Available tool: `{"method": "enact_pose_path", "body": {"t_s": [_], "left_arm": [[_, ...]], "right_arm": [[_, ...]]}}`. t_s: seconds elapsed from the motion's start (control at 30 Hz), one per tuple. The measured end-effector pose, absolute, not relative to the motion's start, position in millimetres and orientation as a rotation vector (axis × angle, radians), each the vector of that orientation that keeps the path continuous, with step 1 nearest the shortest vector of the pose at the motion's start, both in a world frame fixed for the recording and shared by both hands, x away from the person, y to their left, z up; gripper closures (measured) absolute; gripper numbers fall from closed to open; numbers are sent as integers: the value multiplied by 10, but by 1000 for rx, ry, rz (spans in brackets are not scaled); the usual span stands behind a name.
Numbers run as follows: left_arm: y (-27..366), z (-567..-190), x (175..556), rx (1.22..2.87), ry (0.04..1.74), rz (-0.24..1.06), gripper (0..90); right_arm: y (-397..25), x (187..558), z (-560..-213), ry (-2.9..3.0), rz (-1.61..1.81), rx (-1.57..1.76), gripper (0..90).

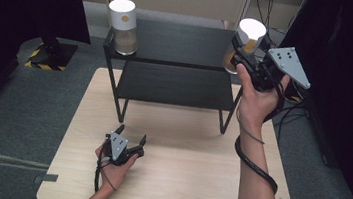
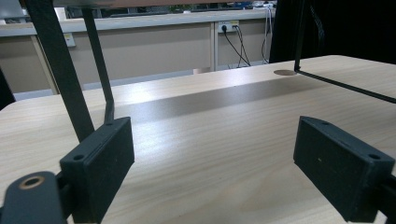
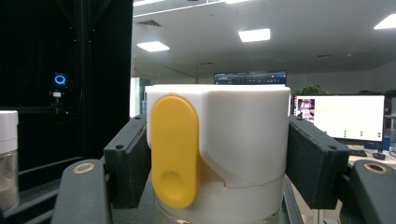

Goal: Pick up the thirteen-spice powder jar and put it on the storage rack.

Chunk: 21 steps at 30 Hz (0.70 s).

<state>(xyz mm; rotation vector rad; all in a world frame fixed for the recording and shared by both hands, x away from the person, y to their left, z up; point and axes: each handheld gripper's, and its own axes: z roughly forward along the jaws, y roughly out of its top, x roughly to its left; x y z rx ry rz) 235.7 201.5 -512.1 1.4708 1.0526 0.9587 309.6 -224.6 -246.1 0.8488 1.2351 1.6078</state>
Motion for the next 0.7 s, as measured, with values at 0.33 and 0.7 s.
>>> {"method": "enact_pose_path", "body": {"t_s": [0.33,0.7], "left_arm": [[2015,-5118,2357,1476,1048,961,122],[2010,-5125,2360,1474,1045,961,122]], "right_arm": [[-2181,3235,-2401,1249,1582,877,308],[-2136,3403,-2326,1256,1556,922,309]]}}
